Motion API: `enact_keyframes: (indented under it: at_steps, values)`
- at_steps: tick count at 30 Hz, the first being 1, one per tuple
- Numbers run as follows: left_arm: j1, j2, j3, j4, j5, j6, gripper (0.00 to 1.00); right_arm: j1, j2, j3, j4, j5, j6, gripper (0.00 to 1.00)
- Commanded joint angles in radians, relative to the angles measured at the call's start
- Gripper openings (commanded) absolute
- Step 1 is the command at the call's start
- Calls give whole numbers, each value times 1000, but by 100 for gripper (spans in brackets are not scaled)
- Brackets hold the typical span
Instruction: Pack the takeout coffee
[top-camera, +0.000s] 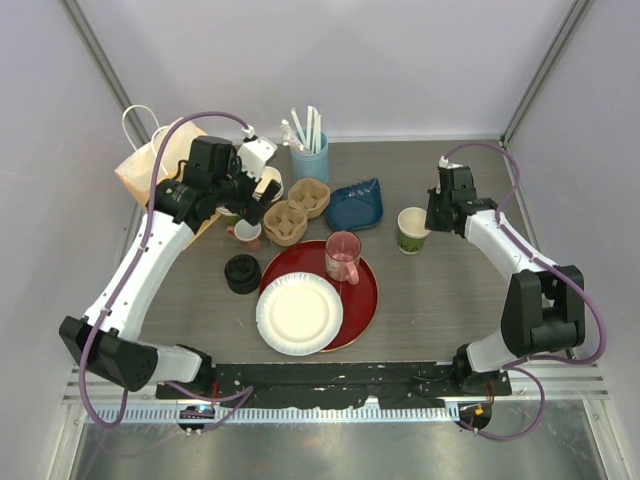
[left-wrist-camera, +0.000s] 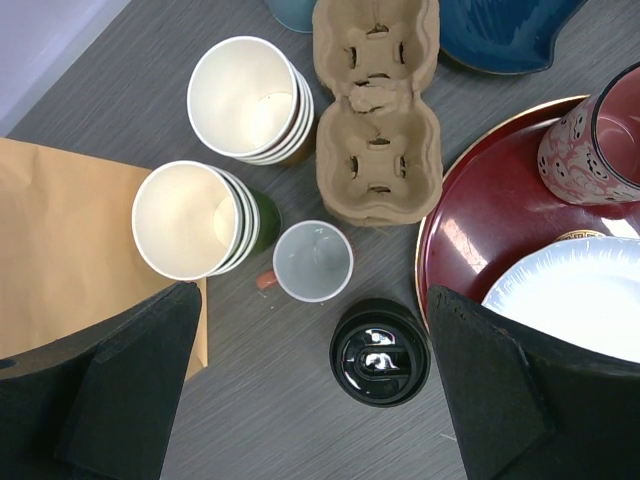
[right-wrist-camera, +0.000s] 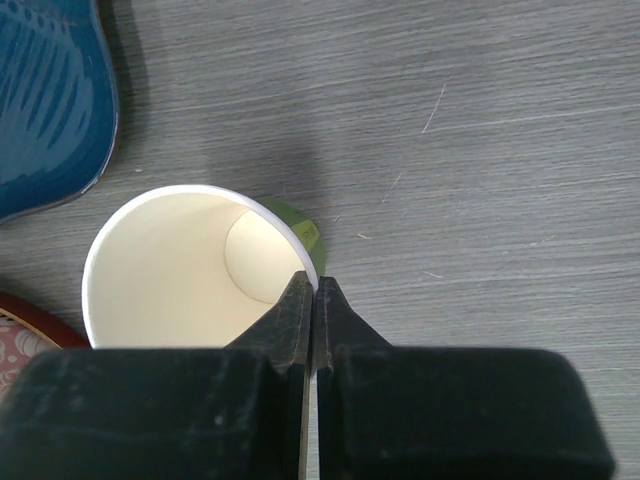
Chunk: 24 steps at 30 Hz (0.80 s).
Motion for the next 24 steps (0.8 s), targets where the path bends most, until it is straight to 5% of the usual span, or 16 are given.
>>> enact_keyframes:
  at_steps: [1,6,10,13,19,24]
  values:
    - [6,-1,-1,47,23,1,100,-5,-12,-8,54,23,13,1]
    - [9,2,-1,47,20,6,100,-8,-27,-13,56,21,16,3]
    - [14,19,1,52,17,9,100,-6,-43,-1,44,3,14,40]
    - [18,47,15,62,5,15,97,-8,-62,21,24,-9,16,55]
    - [17,247,165,33,40,61,65,-5,-116,85,-30,-22,5,63]
    - [17,431,318,-16,77,105,63,-6,-150,102,-53,-63,2,63]
